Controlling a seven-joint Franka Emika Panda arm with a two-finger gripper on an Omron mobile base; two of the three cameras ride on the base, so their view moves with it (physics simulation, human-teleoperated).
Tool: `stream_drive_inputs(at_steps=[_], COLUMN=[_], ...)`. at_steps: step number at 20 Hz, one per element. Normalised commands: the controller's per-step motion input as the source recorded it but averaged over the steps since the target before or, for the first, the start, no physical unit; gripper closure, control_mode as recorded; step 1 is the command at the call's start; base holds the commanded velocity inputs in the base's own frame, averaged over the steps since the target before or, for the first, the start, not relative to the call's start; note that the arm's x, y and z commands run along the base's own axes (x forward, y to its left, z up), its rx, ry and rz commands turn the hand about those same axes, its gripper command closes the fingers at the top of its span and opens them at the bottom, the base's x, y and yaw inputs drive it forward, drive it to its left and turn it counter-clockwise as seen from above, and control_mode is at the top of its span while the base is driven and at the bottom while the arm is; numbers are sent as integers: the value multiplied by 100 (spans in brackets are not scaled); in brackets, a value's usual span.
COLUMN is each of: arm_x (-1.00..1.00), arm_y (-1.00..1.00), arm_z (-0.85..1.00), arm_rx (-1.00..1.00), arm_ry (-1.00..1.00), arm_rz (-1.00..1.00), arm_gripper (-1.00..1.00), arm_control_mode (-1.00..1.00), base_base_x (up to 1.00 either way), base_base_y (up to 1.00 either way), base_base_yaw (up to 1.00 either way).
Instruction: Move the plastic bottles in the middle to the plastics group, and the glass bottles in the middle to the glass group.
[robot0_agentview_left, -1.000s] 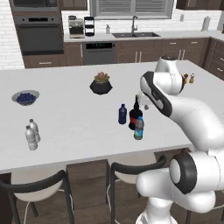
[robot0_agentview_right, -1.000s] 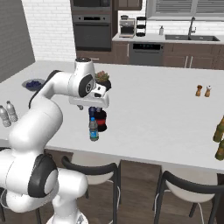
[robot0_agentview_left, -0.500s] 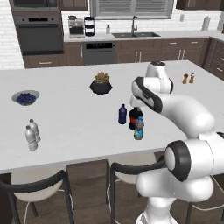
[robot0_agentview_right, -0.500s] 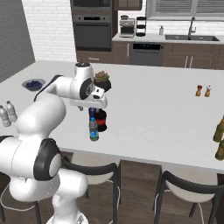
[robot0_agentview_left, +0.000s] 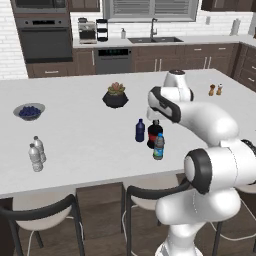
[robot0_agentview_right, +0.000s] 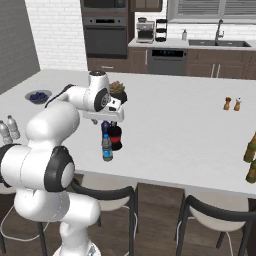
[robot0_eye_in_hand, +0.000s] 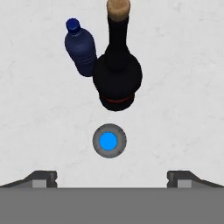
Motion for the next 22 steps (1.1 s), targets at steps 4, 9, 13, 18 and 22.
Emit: stream_drive_inputs(at_steps=[4, 9, 13, 18, 22], arm_x=[0, 0, 0, 0, 0], arm_y=[0, 0, 4, 10, 6], arm_z=[-1, -11, -27, -27, -19], arm_rx=[0, 0, 0, 0, 0], arm_ry=[0, 0, 0, 1, 3], arm_rz=[0, 0, 0, 1, 3], arm_gripper=[-100, -100, -100, -100, -100], arm_control_mode=[-100, -100, -100, -100, -100], base_base_x=[0, 0, 0, 0, 0], base_base_y=[0, 0, 0, 0, 0], base_base_yaw=[0, 0, 0, 0, 0])
